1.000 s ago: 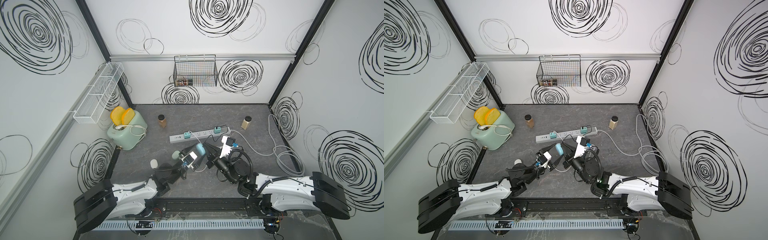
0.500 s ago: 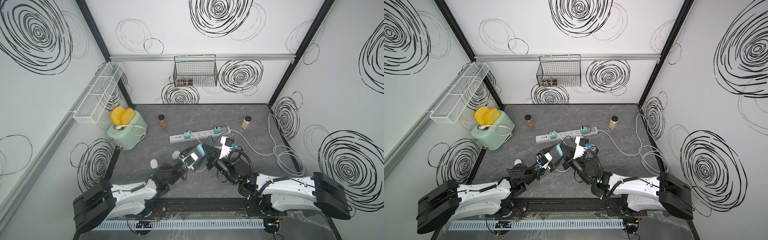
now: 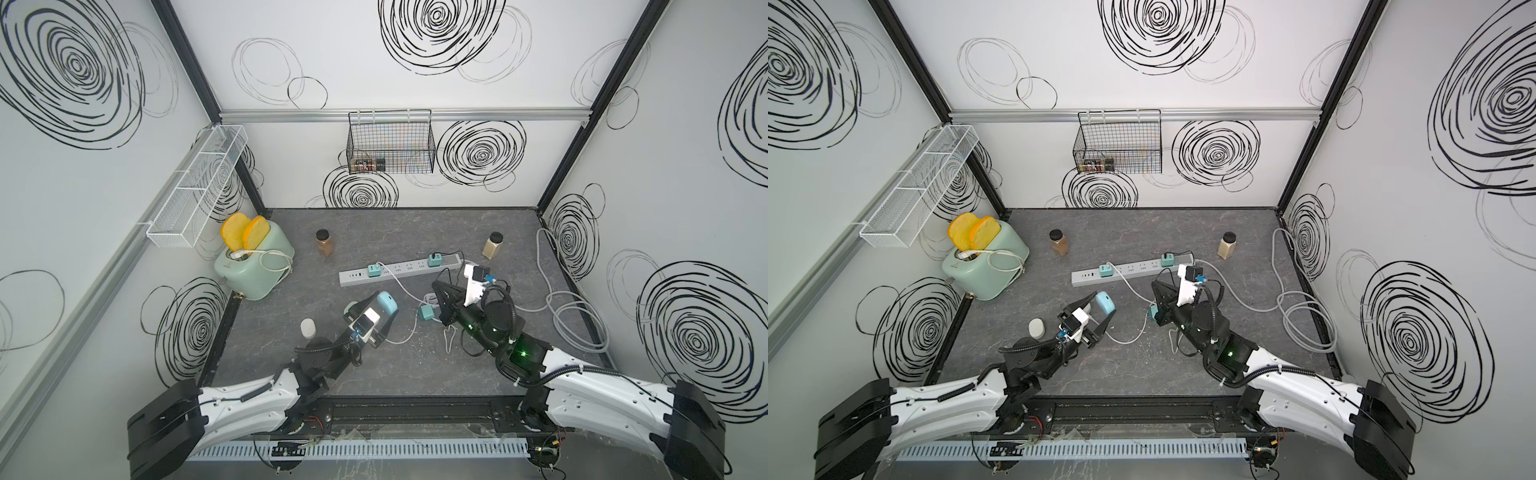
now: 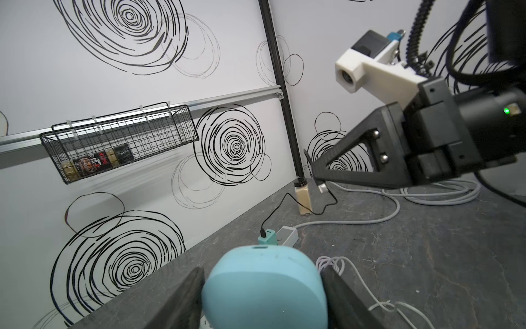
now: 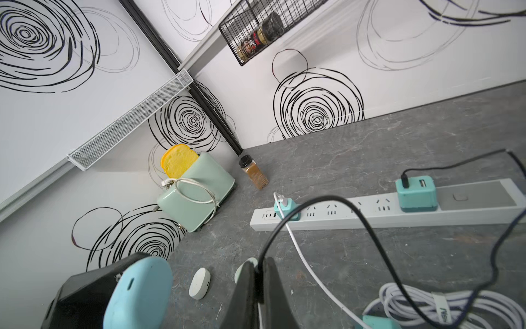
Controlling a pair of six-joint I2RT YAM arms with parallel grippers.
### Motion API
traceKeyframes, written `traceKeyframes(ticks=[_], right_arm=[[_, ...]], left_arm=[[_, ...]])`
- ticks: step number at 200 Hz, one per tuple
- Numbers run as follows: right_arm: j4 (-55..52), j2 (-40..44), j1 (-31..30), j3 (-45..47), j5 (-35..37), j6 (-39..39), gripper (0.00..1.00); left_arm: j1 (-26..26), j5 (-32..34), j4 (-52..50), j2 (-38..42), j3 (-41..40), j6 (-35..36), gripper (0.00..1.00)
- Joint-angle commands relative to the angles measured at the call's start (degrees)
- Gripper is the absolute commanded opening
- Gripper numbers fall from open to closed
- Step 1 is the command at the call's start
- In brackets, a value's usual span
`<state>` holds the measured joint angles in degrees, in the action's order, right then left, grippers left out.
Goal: Charge the bluetooth headset
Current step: Place the charging cable at the center of the board.
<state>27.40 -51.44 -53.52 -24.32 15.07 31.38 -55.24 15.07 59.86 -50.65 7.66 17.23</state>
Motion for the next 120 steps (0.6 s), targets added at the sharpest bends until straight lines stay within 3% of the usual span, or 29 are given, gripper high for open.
traceKeyframes(ticks=[1,29,74,120], right_arm=[[-5.8,0.1,0.9,3.0,-7.5,8.8,0.1],[-4.9,-4.3,2.3,4.8,-13.0,14.3,0.11],[-5.1,-18.8,3.0,1.6,-25.1,21.0,0.11],[2.6,-32.2,3.5,0.4,-33.2,26.5,0.13]], left_arm=[[-0.2,3.4,-0.4,2.0,-0.5,-2.1,0.24],[-0.2,4.0,-0.9,2.0,-0.9,-3.0,0.24],[0.0,3.1,-0.2,2.8,-2.1,-4.1,0.24],[0.4,3.3,-0.4,5.0,-3.7,-4.9,0.24]])
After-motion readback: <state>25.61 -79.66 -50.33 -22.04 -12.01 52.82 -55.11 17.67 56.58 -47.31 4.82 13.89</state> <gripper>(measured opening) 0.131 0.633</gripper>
